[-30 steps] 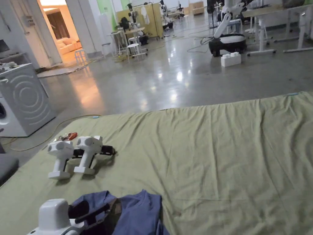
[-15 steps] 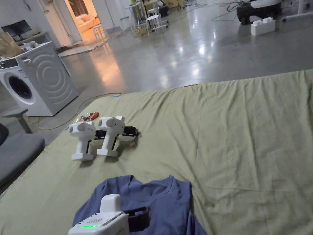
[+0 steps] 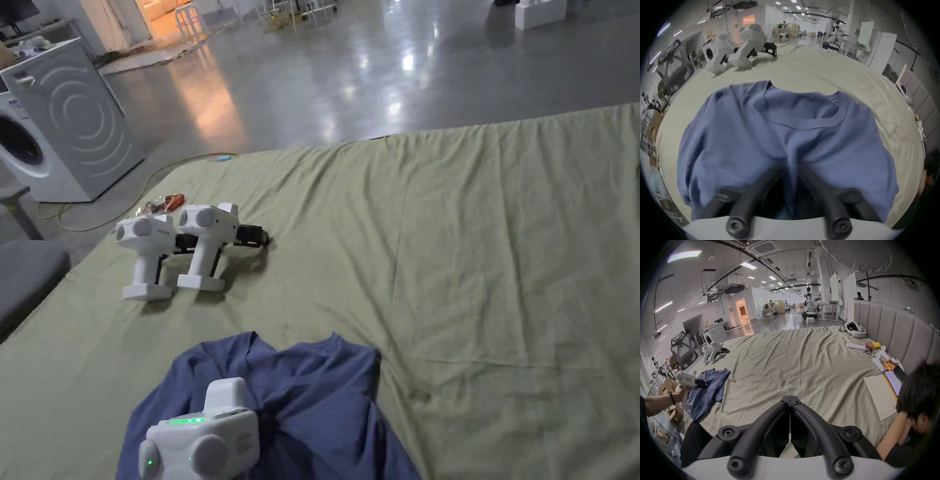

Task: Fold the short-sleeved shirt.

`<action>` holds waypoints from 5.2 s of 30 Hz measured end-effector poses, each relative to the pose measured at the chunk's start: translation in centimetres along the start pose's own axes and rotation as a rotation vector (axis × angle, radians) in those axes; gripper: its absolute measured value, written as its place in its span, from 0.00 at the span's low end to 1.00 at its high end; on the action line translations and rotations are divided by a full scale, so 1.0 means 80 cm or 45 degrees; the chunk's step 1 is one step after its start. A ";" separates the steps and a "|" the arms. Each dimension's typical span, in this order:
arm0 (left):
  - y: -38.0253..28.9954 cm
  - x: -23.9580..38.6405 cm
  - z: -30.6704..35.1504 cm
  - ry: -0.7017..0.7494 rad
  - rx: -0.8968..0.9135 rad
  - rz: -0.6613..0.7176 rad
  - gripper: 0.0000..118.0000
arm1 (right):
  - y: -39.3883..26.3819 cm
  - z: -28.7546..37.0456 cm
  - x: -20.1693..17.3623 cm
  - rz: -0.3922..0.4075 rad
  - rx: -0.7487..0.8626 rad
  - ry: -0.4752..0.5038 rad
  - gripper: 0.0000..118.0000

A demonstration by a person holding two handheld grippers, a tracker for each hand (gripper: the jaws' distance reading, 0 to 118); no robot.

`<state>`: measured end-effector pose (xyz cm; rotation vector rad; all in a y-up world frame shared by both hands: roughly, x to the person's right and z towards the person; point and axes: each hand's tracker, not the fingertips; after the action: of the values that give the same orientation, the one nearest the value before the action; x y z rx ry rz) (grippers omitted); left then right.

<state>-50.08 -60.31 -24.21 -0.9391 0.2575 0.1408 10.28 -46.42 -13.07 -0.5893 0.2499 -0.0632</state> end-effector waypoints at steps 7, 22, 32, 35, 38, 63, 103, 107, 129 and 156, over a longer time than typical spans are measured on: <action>0.013 -0.014 0.004 -0.056 -0.055 0.221 0.01 | -0.010 0.007 0.006 -0.022 -0.031 0.016 0.02; 0.181 0.119 0.163 -0.664 0.495 0.250 0.01 | -0.028 0.066 0.046 -0.194 0.053 -0.023 0.02; 0.078 0.476 0.105 -1.226 0.126 -0.176 0.01 | -0.040 0.116 0.075 -0.228 0.090 -0.157 0.02; -0.023 0.568 0.117 -1.448 -0.054 -0.191 0.01 | -0.046 0.129 0.083 -0.216 0.076 -0.207 0.02; -0.110 0.622 0.133 -1.517 -0.207 -0.360 0.01 | -0.056 0.140 0.090 -0.227 0.061 -0.234 0.02; -0.090 0.246 0.496 -0.295 1.301 -0.234 0.81 | 0.037 0.160 -0.020 0.101 0.579 -0.055 0.02; -0.002 0.206 0.215 -0.525 0.352 -0.038 0.73 | 0.021 0.107 -0.002 0.079 0.299 -0.083 0.02; 0.027 0.225 0.105 -0.450 0.188 -0.038 0.77 | 0.014 0.091 0.012 0.051 0.223 -0.110 0.02; 0.035 0.296 -0.022 -0.106 -0.110 -0.205 0.10 | 0.008 0.020 0.066 0.005 -0.055 -0.211 0.02; 0.048 0.295 -0.043 -0.144 -0.214 -0.279 0.10 | 0.068 -0.342 0.194 0.040 -0.775 -0.067 0.04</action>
<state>-28.83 -60.65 -35.70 -1.1159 0.0371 0.0140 18.36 -58.73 -41.36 -1.1901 0.2266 0.0627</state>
